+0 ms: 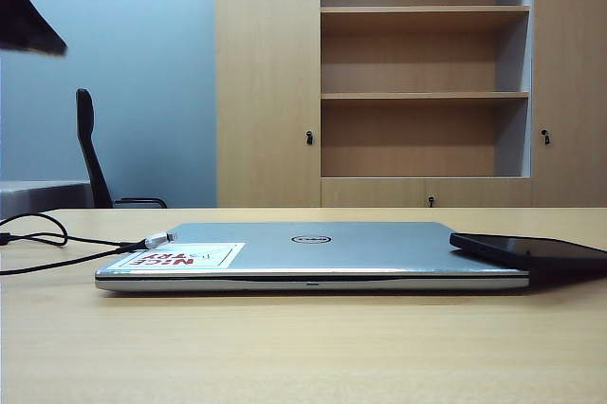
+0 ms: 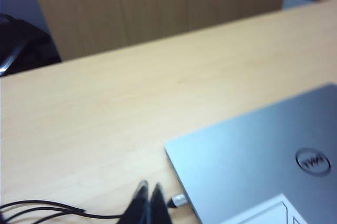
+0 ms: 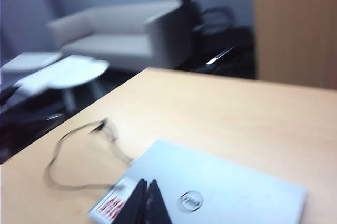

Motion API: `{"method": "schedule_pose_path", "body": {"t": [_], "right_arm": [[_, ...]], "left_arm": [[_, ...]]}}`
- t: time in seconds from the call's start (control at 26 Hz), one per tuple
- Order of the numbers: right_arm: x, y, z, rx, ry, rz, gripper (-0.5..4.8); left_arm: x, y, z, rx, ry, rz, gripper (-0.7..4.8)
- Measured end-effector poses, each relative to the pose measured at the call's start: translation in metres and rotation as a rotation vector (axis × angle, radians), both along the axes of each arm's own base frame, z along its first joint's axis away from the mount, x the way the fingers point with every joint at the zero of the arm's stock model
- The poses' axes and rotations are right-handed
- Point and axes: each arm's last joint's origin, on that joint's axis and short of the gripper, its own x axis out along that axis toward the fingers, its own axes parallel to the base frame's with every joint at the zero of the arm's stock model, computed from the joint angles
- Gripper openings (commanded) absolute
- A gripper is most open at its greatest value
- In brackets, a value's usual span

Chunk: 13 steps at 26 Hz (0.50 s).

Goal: Pick up the charging cable and the phone, plug the charging cable into the charging port on the phone, and finally place them back on the table.

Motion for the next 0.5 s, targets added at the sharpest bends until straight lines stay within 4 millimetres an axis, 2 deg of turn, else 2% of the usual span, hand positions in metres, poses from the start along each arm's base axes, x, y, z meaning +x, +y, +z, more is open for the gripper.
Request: {"method": "schedule_pose_path", "body": {"t": [0.27, 0.31, 0.5], "right_arm": [[-0.011, 0.016, -0.006, -0.078, 0.024, 0.119, -0.05], [-0.014, 0.019, -0.01, -0.13, 0.024, 0.164, -0.05], [-0.02, 0.024, -0.012, -0.165, 0.025, 0.229, -0.05]], "left_arm": [[0.015, -0.004, -0.016, 0.093, 0.046, -0.019, -0.06], [0.018, -0.005, -0.021, 0.141, 0.057, -0.03, -0.06], [0.026, -0.007, -0.035, 0.251, 0.089, -0.064, -0.06]]}}
